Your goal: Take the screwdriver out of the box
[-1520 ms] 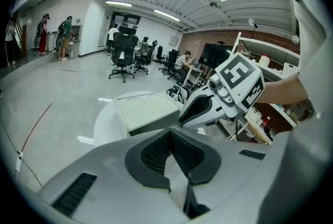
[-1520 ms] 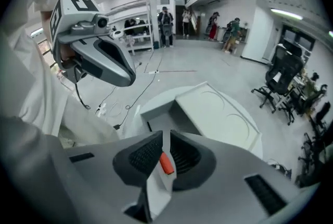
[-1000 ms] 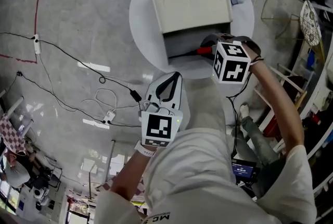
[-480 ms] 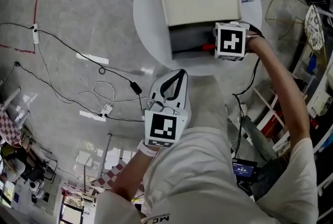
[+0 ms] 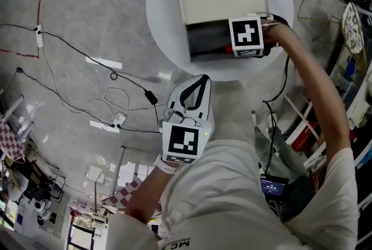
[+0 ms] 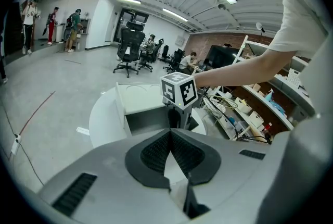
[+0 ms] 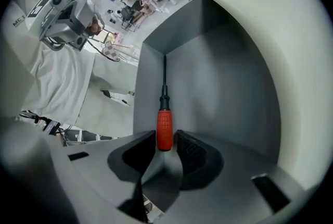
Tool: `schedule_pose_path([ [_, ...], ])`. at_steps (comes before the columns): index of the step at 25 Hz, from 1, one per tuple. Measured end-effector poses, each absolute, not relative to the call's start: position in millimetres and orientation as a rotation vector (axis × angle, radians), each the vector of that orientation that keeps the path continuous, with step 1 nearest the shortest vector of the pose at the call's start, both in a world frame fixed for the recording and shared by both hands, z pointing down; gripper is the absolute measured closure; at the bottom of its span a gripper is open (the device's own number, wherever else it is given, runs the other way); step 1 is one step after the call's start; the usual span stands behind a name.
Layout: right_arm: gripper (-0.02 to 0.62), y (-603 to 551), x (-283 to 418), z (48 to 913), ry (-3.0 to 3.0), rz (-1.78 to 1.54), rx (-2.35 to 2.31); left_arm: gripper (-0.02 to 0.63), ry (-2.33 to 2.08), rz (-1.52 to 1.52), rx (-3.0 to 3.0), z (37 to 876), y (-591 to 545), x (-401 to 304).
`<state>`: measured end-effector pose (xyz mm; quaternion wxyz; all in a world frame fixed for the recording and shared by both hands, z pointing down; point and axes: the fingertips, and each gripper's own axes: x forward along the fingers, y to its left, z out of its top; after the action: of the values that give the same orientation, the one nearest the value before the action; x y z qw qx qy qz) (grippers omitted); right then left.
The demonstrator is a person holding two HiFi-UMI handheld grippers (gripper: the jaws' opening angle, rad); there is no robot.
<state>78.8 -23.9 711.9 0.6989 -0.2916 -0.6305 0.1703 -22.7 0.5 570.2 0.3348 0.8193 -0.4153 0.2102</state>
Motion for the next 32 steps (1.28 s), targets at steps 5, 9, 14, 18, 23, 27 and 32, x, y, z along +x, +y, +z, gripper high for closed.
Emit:
schedule_pose_path([
  [5, 0.423, -24, 78, 712, -1.382, 0.302, -0.68, 0.595, -1.076, 0.572, 2.141, 573, 3, -24],
  [9, 0.446, -18, 79, 712, -1.423, 0.326, -0.694, 0.595, -1.086, 0.575, 2.137, 573, 1, -26],
  [14, 0.448, -20, 78, 711, -1.485, 0.319, -0.682, 0.595, -1.07, 0.57, 2.148, 573, -2, -19],
  [18, 0.449, -19, 83, 710, -1.489, 0.292, -0.676, 0.595, -1.054, 0.573, 2.157, 572, -2, -15],
  [23, 0.451, -25, 88, 708, -1.516, 0.217, -0.626, 0.595, -1.042, 0.593, 2.165, 575, -3, -16],
  [27, 0.451, -27, 87, 703, -1.561, 0.19, -0.559, 0.595, -1.036, 0.601, 2.174, 574, -5, -14],
  [32, 0.451, -33, 83, 696, -1.593, 0.155, -0.437, 0.595, -1.023, 0.598, 2.199, 568, -11, -17],
])
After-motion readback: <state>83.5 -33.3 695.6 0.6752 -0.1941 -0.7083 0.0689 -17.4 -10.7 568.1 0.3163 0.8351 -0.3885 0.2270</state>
